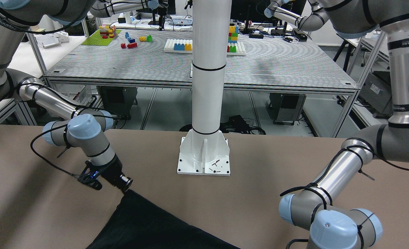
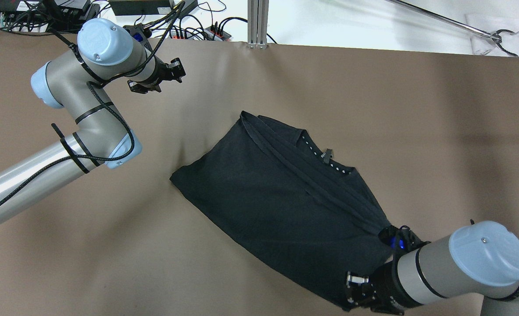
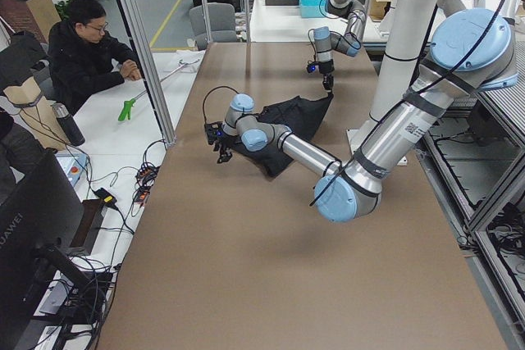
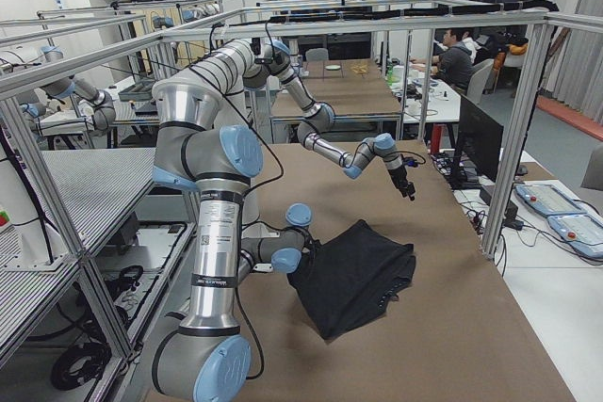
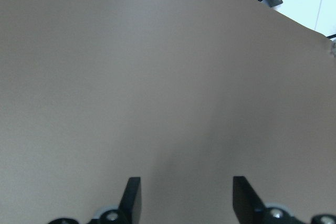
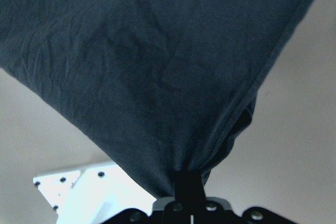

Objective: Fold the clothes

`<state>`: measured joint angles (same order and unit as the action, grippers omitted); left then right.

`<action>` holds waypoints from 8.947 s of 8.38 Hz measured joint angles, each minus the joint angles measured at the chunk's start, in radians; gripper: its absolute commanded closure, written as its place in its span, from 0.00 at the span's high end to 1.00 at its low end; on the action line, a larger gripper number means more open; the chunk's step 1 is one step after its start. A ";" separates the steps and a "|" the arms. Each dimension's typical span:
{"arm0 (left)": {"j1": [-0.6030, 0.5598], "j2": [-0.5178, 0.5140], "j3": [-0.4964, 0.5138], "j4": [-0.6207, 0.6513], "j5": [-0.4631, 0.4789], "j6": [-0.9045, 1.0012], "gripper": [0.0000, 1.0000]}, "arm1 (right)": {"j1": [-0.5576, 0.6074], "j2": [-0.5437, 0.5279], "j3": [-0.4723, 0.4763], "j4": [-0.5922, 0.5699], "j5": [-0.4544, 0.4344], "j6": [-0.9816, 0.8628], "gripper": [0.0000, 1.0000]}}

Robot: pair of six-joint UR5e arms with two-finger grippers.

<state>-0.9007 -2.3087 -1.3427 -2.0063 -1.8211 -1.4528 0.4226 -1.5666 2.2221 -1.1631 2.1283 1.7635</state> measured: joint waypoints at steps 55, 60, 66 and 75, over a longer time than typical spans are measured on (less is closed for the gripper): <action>0.028 0.055 0.063 -0.129 0.176 0.185 0.94 | -0.257 0.372 -0.244 -0.291 -0.766 0.396 0.67; 0.042 0.057 0.061 -0.130 0.184 0.174 0.94 | -0.167 0.426 -0.256 -0.295 -0.617 -0.219 0.57; 0.056 0.062 0.062 -0.130 0.198 0.172 0.94 | -0.143 0.456 -0.347 -0.311 -0.526 -0.778 0.12; 0.060 0.063 0.062 -0.130 0.197 0.172 0.94 | -0.028 0.407 -0.324 -0.307 -0.361 -0.837 0.00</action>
<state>-0.8409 -2.2459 -1.2803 -2.1368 -1.6244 -1.2812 0.3946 -1.1598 1.8976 -1.4697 1.7677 0.9268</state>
